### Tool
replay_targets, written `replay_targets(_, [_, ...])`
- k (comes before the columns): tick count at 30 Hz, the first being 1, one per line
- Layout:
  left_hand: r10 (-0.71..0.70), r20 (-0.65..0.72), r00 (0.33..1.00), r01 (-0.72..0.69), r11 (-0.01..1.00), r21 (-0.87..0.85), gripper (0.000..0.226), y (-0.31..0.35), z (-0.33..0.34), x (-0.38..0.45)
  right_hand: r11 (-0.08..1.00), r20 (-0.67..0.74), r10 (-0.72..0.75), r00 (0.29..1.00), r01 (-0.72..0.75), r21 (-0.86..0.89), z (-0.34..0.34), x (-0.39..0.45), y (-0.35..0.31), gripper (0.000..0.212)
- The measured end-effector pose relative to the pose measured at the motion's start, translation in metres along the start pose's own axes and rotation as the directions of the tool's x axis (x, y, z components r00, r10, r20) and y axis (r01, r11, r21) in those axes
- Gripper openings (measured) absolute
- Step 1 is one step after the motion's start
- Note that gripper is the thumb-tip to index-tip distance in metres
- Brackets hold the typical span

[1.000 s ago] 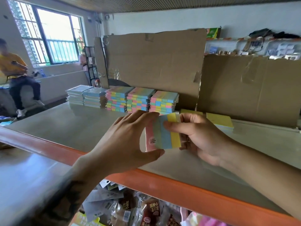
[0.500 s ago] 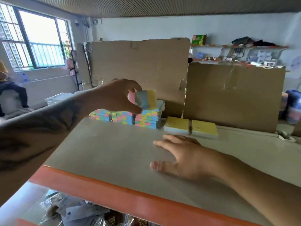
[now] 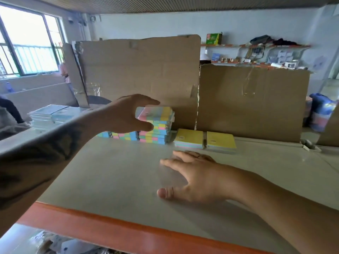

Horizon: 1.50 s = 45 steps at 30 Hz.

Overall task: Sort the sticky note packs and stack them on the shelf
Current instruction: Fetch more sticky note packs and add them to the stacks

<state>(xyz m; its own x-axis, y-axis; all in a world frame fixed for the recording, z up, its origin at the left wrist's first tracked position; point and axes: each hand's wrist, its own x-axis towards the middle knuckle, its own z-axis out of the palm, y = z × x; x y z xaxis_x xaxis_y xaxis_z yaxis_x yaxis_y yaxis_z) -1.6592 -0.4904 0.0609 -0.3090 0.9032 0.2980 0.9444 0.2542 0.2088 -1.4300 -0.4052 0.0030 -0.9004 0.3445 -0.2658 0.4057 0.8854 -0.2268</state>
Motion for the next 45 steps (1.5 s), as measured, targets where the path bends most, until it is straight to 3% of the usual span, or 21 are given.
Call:
replay_targets(4, [0.086,-0.057,0.995,-0.077,0.987,0.139,0.082,0.004,0.011,-0.015,1.000,-0.004,-0.002,1.000,0.002,0.003,-0.001,-0.004,-0.003,0.092])
replay_targets(8, [0.064,0.005,0.998,-0.063,0.968,0.241,0.090,0.004,0.025,-0.015,1.000,-0.002,-0.001,1.000,0.001,-0.008,-0.002,-0.006,-0.005,0.091])
replay_targets(13, [0.032,0.033,0.999,-0.038,0.981,0.188,0.078,0.004,0.028,-0.012,1.000,0.003,0.005,1.000,-0.005,-0.010,-0.003,-0.006,-0.006,0.091])
replay_targets(24, [0.057,0.088,0.994,-0.071,0.984,0.161,0.076,0.003,0.017,-0.016,1.000,-0.036,0.019,0.999,-0.019,-0.004,0.001,-0.006,-0.005,0.092])
replay_targets(31, [0.178,-0.009,0.984,-0.175,0.977,0.124,0.081,0.010,0.023,-0.027,0.994,-0.073,0.109,0.991,-0.108,0.024,0.001,-0.023,-0.002,0.089])
replay_targets(37, [0.257,0.024,0.966,-0.258,0.962,0.091,0.073,0.050,0.036,-0.043,0.967,-0.158,0.253,0.954,-0.256,0.004,0.008,-0.065,0.055,0.099])
replay_targets(40, [0.306,0.080,0.949,-0.314,0.942,0.121,0.082,0.080,0.049,-0.042,0.945,-0.224,0.319,0.921,-0.327,0.001,0.009,-0.093,0.091,0.102])
replay_targets(45, [0.262,0.099,0.960,-0.270,0.960,0.077,0.094,0.152,0.074,-0.032,0.917,-0.300,0.376,0.877,-0.398,-0.014,0.011,-0.161,0.154,0.106])
